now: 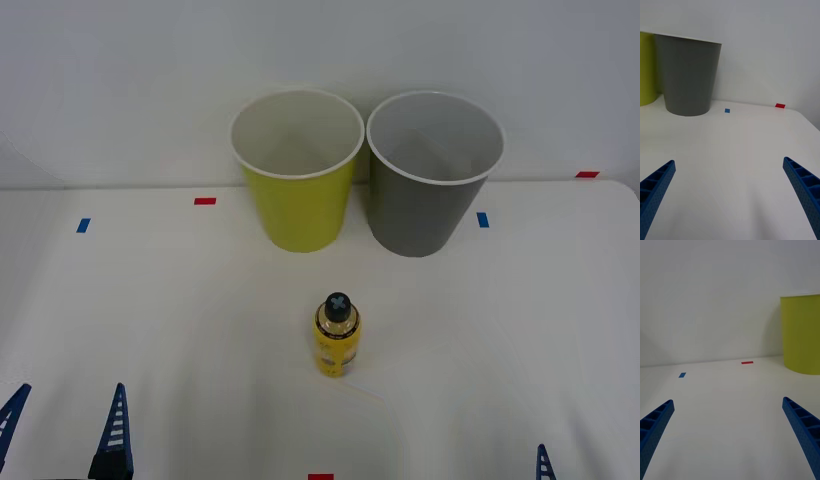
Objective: Put cans in the gray bin and PET bottles in the light green bin.
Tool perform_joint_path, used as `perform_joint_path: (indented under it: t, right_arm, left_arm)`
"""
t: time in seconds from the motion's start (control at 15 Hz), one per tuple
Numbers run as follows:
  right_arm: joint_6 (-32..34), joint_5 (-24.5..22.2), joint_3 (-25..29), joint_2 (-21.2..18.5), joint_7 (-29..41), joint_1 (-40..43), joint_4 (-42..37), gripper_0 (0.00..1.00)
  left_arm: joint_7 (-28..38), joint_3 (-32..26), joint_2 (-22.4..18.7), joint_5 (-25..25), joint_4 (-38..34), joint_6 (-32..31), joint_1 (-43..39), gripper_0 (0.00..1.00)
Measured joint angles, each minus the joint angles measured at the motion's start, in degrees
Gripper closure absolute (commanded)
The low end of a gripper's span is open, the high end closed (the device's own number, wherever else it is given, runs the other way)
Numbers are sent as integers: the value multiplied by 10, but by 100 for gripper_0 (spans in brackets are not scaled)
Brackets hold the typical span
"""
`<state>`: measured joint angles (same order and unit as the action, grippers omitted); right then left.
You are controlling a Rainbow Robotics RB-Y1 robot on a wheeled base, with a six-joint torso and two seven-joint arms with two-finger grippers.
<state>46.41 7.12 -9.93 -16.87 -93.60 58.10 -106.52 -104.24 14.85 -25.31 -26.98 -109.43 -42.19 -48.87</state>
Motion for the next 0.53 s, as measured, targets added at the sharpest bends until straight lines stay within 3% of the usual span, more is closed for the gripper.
perform_joint_path:
  t: [0.53]
  right_arm:
    - [0,0,0,0,0,0,0,0]
  left_arm:
    - [0,0,0,0,0,0,0,0]
